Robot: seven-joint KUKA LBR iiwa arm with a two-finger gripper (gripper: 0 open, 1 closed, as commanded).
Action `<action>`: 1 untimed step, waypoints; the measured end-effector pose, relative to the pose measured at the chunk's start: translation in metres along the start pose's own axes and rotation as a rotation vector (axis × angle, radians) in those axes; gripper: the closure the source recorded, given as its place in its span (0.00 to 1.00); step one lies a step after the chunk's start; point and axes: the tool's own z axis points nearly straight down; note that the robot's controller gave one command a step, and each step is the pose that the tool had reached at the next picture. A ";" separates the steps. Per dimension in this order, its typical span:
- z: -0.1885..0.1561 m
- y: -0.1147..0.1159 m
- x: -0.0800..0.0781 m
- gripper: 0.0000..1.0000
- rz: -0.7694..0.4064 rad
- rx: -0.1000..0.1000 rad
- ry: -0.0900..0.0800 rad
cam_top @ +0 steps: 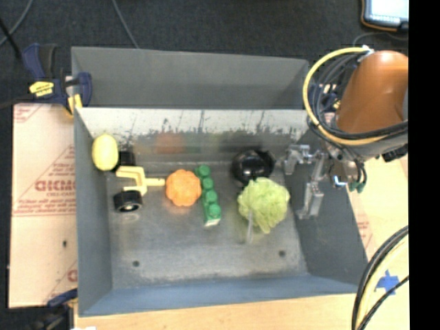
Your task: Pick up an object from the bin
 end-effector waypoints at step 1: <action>-0.005 0.000 -0.001 0.00 -0.002 0.001 -0.008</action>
Offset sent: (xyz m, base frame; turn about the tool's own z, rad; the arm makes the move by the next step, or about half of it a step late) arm 0.0293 0.0357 -0.0752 -0.0838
